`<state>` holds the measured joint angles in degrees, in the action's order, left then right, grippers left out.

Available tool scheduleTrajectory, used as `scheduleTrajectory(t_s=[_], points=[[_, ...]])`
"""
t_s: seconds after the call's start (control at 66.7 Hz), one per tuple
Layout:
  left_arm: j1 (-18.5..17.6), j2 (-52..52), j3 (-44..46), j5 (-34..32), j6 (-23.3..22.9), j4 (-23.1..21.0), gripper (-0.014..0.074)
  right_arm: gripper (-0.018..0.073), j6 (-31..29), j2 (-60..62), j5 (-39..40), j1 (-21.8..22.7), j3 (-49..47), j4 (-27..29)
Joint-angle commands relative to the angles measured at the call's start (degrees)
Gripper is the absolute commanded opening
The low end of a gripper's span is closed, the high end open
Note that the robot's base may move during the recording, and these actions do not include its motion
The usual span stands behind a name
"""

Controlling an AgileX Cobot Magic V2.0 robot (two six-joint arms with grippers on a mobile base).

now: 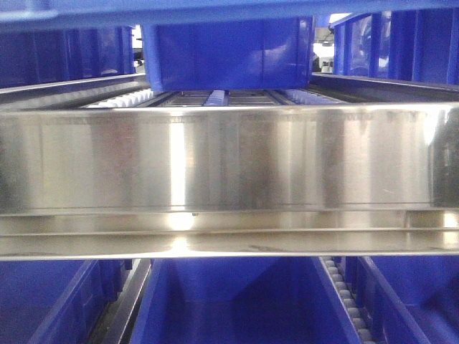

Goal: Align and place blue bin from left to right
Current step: 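Lower both grippers onto the bin's side rims and close them, then lift the gripped blue bin up off the roller shelf with both grippers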

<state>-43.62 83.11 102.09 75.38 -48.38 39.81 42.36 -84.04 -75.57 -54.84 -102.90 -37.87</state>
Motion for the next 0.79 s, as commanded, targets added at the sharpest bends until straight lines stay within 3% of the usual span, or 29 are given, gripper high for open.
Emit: scheduleTrajectory(t_s=[0.0,0.135,0.27,0.465,0.78], points=[[-5.5,-3.3,-3.9,-5.4,-4.8,-1.5,-0.0111,-0.0164,4.1,1.6,5.6,-5.8,2.5,2.4],[-8.9,-6.1,-7.7,-5.4,-6.2,-0.6,-0.0111,-0.0164,9.1,3.9,5.6,-11.3,5.4,-1.2],[-9.1,-6.8,-7.6,-5.4,-6.2,0.0,-0.0111,-0.0164,9.7,5.2,5.6,-13.9,5.8,-1.6],[-8.9,-7.9,-7.3,-5.4,-5.9,2.0,-0.0111,-0.0166,9.7,6.0,5.6,-13.6,5.9,-1.6],[-5.7,-8.8,-5.8,-5.4,-2.3,-0.7,-0.0111,-0.0166,8.4,6.4,5.6,-10.9,8.7,-0.6]])
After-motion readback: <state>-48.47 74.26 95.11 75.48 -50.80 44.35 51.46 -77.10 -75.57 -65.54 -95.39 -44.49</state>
